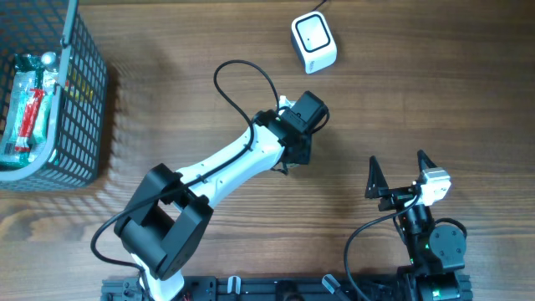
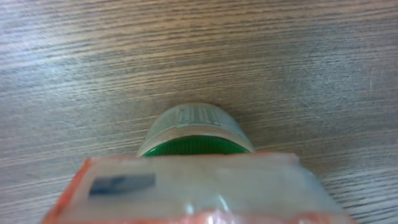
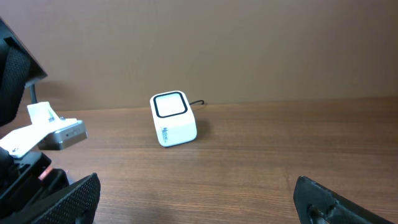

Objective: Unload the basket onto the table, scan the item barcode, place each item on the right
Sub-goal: 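Lift the snack box out and place it on the table center, then return the left gripper to the basket and grasp the yellow oil bottle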

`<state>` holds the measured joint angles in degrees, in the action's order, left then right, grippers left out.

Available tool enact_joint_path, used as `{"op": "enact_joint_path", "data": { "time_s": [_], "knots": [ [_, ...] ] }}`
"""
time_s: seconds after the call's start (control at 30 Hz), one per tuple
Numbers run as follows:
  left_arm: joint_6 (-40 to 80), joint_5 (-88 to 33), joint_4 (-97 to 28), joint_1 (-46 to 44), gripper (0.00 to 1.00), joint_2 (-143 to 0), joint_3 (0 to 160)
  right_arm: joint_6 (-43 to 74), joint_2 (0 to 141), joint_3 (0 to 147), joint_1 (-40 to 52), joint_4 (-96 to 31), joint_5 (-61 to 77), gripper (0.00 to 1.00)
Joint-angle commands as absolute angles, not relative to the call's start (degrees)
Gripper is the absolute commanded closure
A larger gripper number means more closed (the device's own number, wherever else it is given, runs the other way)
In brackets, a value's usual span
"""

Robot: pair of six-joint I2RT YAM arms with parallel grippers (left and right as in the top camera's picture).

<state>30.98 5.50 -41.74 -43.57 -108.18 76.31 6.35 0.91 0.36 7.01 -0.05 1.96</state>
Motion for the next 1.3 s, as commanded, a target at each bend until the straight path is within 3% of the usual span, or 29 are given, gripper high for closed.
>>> {"op": "enact_joint_path", "data": {
  "time_s": [0.0,0.17,0.77,0.93,1.27],
  "knots": [
    [32.2,4.5,-41.5,-44.1,0.24,-109.6,76.4,6.0,0.8,0.3,7.0,0.1,2.8,0.0],
    [32.2,3.4,-41.3,-44.1,0.02,-109.6,76.4,6.0,0.8,0.3,7.0,0.1,2.8,0.0],
    [22.3,4.6,-57.8,-38.8,0.0,-108.2,100.5,6.0,0.8,0.3,7.0,0.1,2.8,0.0],
    [19.4,8.1,-64.8,-29.5,0.0,-106.3,109.6,6.0,0.8,0.3,7.0,0.1,2.8,0.0],
    [14.1,8.1,-67.0,2.2,0.0,-100.9,129.8,6.0,0.8,0.3,7.0,0.1,2.8,0.0]
  ]
}}
